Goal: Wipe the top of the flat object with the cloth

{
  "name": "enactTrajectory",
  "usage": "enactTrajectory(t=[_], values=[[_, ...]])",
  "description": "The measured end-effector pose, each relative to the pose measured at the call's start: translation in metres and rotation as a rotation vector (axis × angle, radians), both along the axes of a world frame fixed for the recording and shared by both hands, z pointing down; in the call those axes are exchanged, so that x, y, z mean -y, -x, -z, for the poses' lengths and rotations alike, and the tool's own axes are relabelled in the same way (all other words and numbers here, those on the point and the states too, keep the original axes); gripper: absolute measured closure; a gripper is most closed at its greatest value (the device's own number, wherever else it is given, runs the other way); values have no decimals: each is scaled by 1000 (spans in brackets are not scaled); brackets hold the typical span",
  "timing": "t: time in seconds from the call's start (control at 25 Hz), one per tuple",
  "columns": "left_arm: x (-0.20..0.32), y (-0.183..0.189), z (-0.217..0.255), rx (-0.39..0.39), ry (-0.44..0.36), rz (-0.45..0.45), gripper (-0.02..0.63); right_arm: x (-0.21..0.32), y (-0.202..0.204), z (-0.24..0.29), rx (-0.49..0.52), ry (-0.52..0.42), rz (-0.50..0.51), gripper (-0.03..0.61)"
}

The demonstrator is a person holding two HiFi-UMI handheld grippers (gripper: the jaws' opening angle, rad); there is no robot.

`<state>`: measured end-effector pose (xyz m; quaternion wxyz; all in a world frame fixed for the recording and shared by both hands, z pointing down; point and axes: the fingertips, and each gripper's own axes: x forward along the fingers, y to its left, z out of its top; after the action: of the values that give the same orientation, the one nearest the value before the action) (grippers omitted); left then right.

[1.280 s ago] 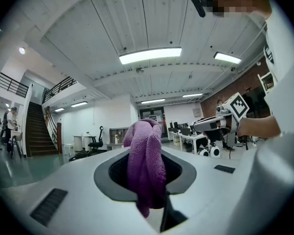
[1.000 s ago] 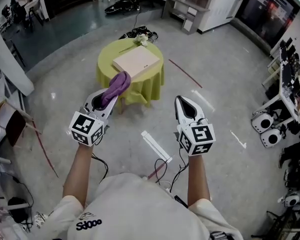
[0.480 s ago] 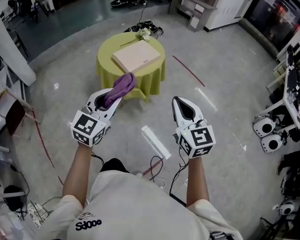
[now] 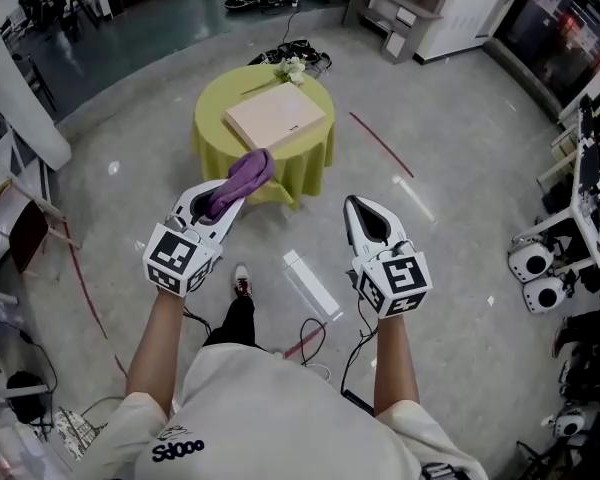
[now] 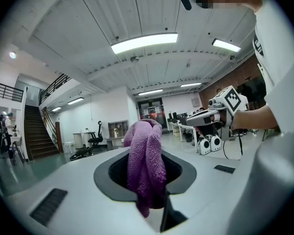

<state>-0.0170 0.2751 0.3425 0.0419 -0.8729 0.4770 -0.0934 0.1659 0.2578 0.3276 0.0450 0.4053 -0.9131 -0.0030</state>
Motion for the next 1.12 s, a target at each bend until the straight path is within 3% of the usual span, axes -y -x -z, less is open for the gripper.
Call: enactTrajectory(t=[0.56, 0.76, 1.12], values=[[167, 65, -3, -3, -5, -29, 522, 151, 62, 8, -41, -26, -45, 571], [217, 80, 5, 5, -8, -82, 522, 200, 82, 12, -41, -25, -67, 571], [299, 107, -13, -11, 44, -75, 520, 270, 104, 4, -45, -9, -107, 571]])
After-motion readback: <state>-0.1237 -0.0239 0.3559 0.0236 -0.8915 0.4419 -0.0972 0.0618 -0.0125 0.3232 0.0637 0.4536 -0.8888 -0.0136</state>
